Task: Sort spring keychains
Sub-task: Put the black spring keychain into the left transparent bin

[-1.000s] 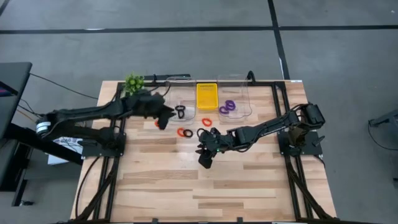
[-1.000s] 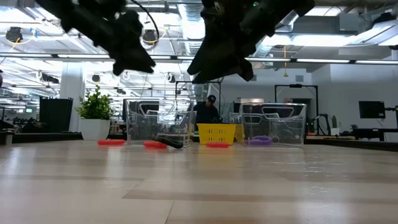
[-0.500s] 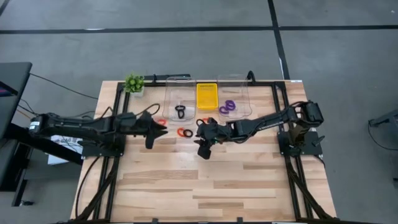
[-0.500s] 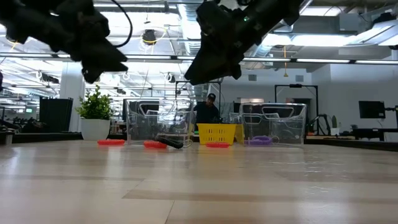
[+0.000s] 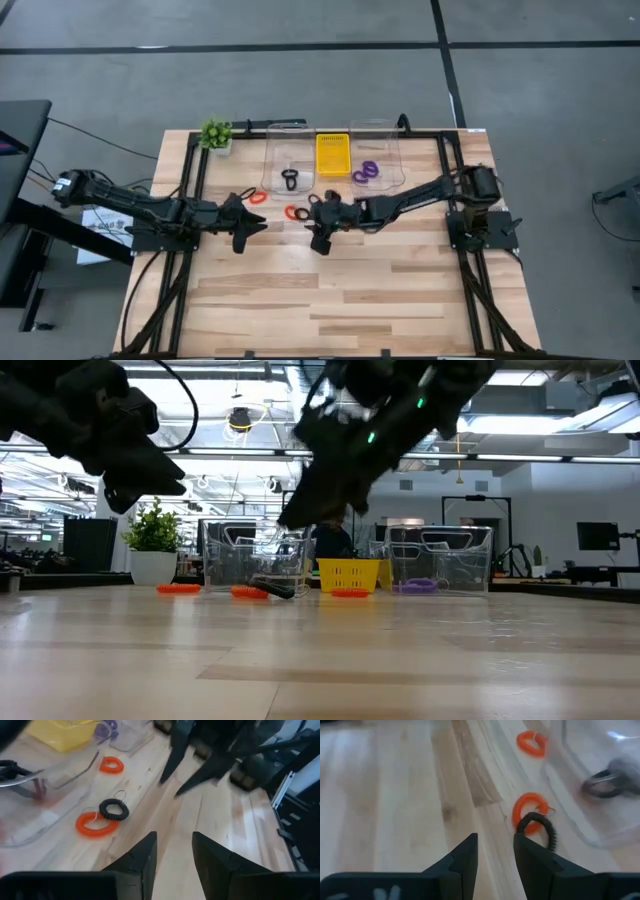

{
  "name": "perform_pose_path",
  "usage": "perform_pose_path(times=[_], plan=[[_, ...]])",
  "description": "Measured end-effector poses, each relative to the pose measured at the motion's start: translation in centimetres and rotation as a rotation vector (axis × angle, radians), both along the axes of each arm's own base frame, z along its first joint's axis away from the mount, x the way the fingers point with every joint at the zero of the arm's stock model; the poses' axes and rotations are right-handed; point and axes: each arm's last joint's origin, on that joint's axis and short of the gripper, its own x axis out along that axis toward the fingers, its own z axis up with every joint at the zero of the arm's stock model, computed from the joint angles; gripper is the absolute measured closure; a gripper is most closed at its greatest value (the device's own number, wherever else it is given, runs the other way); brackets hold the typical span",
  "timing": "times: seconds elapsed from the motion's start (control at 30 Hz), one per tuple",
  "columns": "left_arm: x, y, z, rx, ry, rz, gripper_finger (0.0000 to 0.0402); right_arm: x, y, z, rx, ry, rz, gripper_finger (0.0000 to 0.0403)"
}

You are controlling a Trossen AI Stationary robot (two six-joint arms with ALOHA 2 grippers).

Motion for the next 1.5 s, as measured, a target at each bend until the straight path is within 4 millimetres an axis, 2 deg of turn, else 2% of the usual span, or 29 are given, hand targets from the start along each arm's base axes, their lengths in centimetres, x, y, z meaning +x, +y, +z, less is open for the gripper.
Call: perform_pose_path(times=[0.1,0.27,0.63,0.97,1.5], plan=[[-0.1,-0.4,-0.5,-0.02,0.015,0.003,0.0282,0.7,0.2,-1.8,-0.054,0.027,-0.051,0.0287],[-0.2,-1.0,-1.3,-0.06,0.034,-0.002,0.028,1.4,0.2,-2.5,-0.101,0.038,-0.075,0.0287],[-0.5,-1.7,-1.5,-0.081,0.028,-0.021,0.0279,1.6,0.0,-2.3,-0.097,0.04,-0.027,0.0287],[-0.4,-1.7,-1.5,-0.084,0.019,-0.022,0.0279,1.5,-1.8,-2.5,-0.143,0.075,-0.018,0.0287],[-0.4,-1.7,-1.3,-0.089,0.008,-0.022,0.0279,1.6,-1.8,-2.5,-0.142,0.071,-0.016,0.0287]])
